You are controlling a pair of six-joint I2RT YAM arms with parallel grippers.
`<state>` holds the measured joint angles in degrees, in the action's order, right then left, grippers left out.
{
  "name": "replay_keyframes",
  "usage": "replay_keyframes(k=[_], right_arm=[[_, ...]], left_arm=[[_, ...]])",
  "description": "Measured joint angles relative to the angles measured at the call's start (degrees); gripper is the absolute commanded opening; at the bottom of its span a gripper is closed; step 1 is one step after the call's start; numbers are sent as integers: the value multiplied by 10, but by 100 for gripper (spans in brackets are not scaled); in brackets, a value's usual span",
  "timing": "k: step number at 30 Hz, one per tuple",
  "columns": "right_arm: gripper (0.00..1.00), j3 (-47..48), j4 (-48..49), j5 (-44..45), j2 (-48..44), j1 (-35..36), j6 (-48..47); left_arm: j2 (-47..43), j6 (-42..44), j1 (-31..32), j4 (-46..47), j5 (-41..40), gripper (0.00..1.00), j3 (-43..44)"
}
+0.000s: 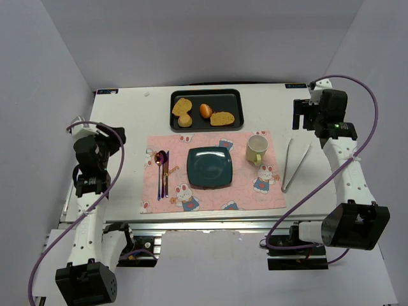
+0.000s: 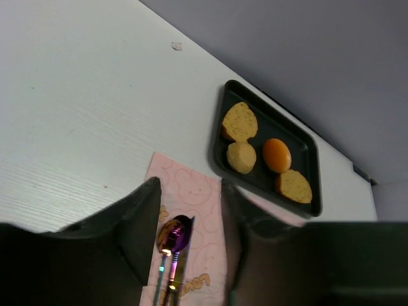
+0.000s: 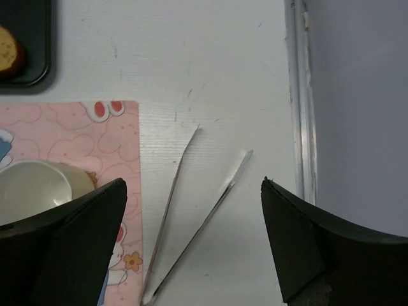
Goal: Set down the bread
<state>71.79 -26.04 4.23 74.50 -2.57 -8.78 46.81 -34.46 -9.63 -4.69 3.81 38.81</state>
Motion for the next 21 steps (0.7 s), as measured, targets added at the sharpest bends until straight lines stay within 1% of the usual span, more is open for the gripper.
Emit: replay_keyframes(k=[2,3,4,5,6,7,8,9,10,11,12,13,14,15,16,17,18,19,20,21], right_arm=[[90,0,-15,-29,-2,0,-12],[90,0,-23,-50,-4,0,-27],[89,-1,-31,-72,-9,0,-43],[90,-5,-33,-96,-18,0,-62],[90,-13,-34,-117,-31,2,-81],[89,-27,-29,-135,-49,6,-99],[89,-43,-24,-149,-71,9,-114],[89,-57,-26,-163,-90,12,-129],[89,-64,-30,-177,-105,15,-141],[84,-66,-36,-186,-112,17,-149],[71,-65,-39,-193,-114,17,-154],[17,-61,-43,-196,-110,17,-155],[1,-49,-56,-198,-94,17,-152],[0,-31,-72,-196,-75,16,-137],[13,-18,-77,-195,-53,14,-123],[31,-10,-78,-192,-30,9,-108],[54,-10,-80,-187,-10,1,-99],[80,-10,-88,-181,6,-5,-84],[87,-12,-99,-175,22,-10,-72],[89,-12,-110,-169,38,-16,-62]], left_arm=[[0,-9,0,0,10,6,0],[1,-12,0,-1,16,2,0],[2,-13,1,-1,21,1,0],[3,-14,1,-1,30,6,0],[4,-15,3,-2,37,19,0],[5,-15,5,-3,43,37,0],[6,-15,7,-5,49,65,0],[6,-11,10,-9,55,74,0],[6,-12,14,-14,59,77,0],[6,-12,17,-19,63,79,0],[6,-12,20,-24,65,79,0],[6,-10,24,-31,68,79,0],[6,-9,27,-37,69,78,-1],[5,-8,30,-42,70,73,-2],[3,-7,32,-44,71,68,-6],[0,-7,35,-47,72,60,-11],[-5,-5,37,-48,73,52,-19],[-9,-6,39,-52,74,36,-26],[-12,-5,40,-57,76,31,-32],[-15,-4,41,-59,77,30,-37]])
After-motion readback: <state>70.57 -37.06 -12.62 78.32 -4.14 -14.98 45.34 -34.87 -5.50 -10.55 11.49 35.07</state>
